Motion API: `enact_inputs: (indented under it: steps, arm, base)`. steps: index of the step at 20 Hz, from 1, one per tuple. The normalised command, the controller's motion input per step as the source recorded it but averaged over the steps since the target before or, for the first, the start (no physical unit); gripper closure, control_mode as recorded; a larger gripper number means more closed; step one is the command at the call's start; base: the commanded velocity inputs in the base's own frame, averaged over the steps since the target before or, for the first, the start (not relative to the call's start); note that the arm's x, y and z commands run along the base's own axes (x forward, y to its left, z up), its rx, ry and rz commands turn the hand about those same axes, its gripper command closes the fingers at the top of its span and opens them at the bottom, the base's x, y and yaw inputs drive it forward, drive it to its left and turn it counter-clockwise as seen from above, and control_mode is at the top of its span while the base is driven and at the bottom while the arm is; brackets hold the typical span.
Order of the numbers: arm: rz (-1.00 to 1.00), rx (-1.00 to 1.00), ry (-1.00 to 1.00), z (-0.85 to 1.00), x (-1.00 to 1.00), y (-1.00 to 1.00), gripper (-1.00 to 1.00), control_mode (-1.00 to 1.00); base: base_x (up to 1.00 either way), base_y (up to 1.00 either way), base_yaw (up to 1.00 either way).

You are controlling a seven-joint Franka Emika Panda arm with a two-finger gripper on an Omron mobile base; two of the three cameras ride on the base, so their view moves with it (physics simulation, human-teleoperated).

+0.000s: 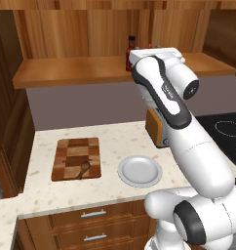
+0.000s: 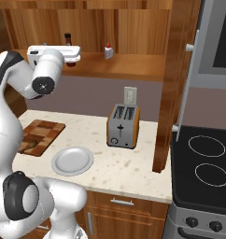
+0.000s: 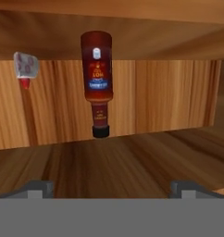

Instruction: Pick the chicken drumstick from the plate and place it on the cutting board. Then pick the condiment bottle from the cabinet and place it next to the cutting board.

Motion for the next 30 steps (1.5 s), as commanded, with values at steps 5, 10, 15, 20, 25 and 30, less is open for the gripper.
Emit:
enact_inputs:
  steps: [5,10,15,20,25,30]
  arm:
    - [-0.01,0.0,0.02,0.0,0.0,0.0,-1.0,-1.0]
    - [-0.02,0.0,0.04,0.0,0.0,0.0,-1.0,-1.0]
    - [-0.02,0.0,0.04,0.0,0.0,0.0,-1.0,-1.0]
    - [-0.02,0.0,0.03,0.0,0.04,0.01,-1.0,-1.0]
    - [-0.03,0.0,0.03,0.02,0.06,0.1,-1.0,-1.0]
    - [-0.04,0.0,0.04,0.06,0.03,0.11,-1.0,-1.0]
  base:
    - [0.0,0.0,0.0]
    - [0.0,0.0,0.0]
    - [0.0,0.0,0.0]
    - [0.0,0.0,0.0]
    - [0.0,0.0,0.0]
    - [0.0,0.0,0.0]
